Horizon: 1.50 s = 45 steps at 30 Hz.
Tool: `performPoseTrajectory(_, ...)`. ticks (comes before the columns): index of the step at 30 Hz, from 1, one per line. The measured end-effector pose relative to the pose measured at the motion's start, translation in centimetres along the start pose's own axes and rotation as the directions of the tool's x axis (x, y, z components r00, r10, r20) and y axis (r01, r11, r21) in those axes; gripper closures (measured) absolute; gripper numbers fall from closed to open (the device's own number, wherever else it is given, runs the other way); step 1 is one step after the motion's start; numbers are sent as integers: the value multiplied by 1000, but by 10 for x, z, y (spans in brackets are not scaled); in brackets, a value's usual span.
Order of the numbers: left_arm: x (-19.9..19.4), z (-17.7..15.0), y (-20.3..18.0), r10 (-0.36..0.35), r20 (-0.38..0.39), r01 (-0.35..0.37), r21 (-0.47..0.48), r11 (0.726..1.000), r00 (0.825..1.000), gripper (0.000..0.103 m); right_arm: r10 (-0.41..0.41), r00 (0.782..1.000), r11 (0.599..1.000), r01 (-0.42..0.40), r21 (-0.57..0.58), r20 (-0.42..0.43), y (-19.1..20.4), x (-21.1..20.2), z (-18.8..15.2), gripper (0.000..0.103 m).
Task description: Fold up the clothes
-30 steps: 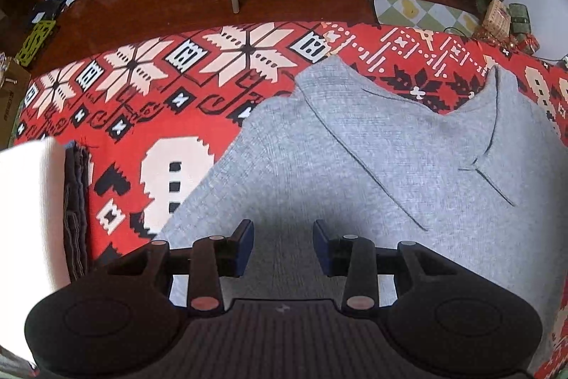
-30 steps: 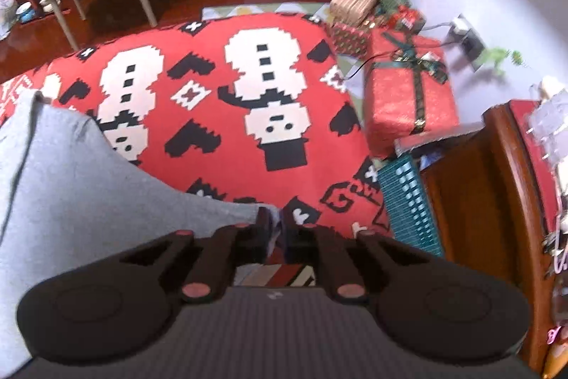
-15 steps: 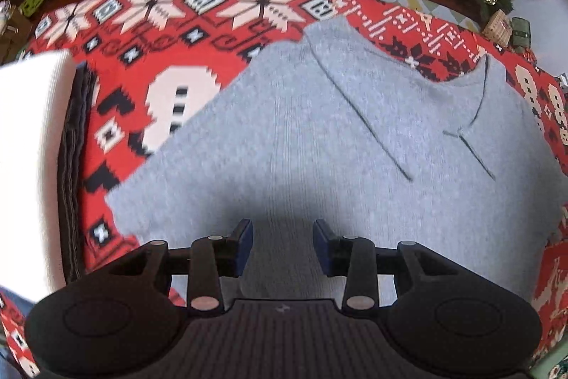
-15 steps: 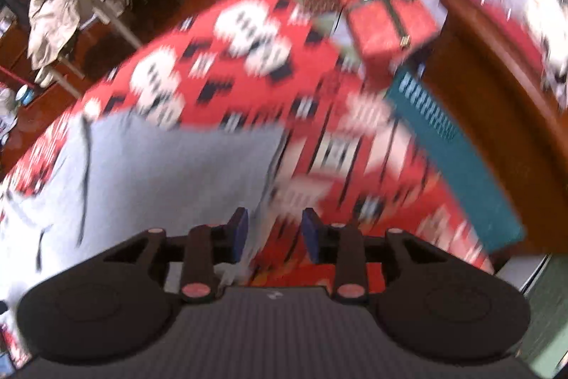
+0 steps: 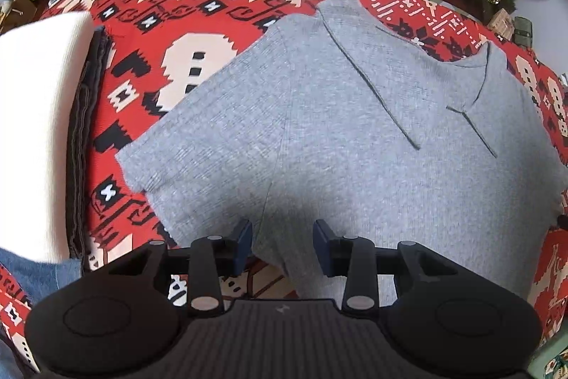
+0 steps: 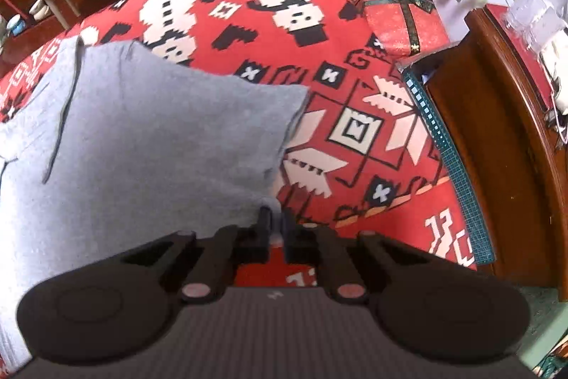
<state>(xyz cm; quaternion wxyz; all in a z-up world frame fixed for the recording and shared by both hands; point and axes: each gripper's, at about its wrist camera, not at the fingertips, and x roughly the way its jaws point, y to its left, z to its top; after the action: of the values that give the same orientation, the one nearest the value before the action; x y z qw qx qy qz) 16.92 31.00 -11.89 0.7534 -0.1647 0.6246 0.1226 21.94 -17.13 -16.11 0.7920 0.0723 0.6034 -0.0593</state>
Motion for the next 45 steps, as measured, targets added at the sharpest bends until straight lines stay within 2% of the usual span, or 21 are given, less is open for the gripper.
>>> performPoseTrajectory(5,-2,-9,4,-11,-12,11,-15,1000,1000,66,18,1000,1000,-18,19,8,-8,-4,0,79)
performPoseTrajectory(7,-3,-16,6,-29,-29,29,-21,999,999,66,28,999,1000,-28,11,17,-7,-14,-5,79)
performPoseTrajectory(10,-3,-30,6,-59,-68,58,-21,998,996,66,64,998,997,-64,-37,-7,-3,-30,-27,79)
performPoseTrajectory(14,1,-53,-1,-60,-122,64,29,997,991,66,114,987,979,-131,-154,-111,13,-43,-74,79)
performPoseTrajectory(18,7,-76,-8,-32,-157,48,96,994,987,66,87,981,957,-131,-261,-172,34,-38,-113,79)
performPoseTrajectory(22,12,-91,-9,-32,-191,53,106,993,981,66,36,982,948,-93,-305,-187,46,-27,-124,79)
performPoseTrajectory(23,11,-93,-9,-32,-193,55,112,992,981,66,31,981,949,-88,-302,-190,46,-25,-123,79)
performPoseTrajectory(25,10,-97,-10,-32,-193,56,120,991,981,66,44,978,954,-102,-282,-205,46,-24,-118,97)
performPoseTrajectory(26,8,-98,-10,-34,-191,58,122,991,981,66,42,976,957,-101,-274,-213,45,-25,-117,99)
performPoseTrajectory(28,6,-99,-9,-36,-184,59,118,991,982,66,26,977,966,-80,-248,-213,40,-30,-118,100)
performPoseTrajectory(31,4,-100,-6,-40,-178,59,105,993,983,66,23,974,992,-49,-113,-227,19,-36,-120,100)
performPoseTrajectory(33,6,-102,-1,-40,-183,57,92,994,982,66,31,971,999,-37,-23,-236,7,-36,-122,100)
performPoseTrajectory(35,8,-103,0,-28,-179,45,90,995,983,66,31,969,999,-27,21,-245,4,-31,-121,100)
performPoseTrajectory(39,10,-108,8,-22,-176,34,63,997,984,67,9,973,1000,-9,2,-232,10,-31,-116,98)
performPoseTrajectory(40,11,-109,10,-26,-179,36,53,998,984,70,3,973,1000,-3,0,-230,10,-32,-116,98)
performPoseTrajectory(45,16,-112,13,-46,-172,53,36,998,984,71,4,977,1000,0,18,-215,8,-42,-114,83)
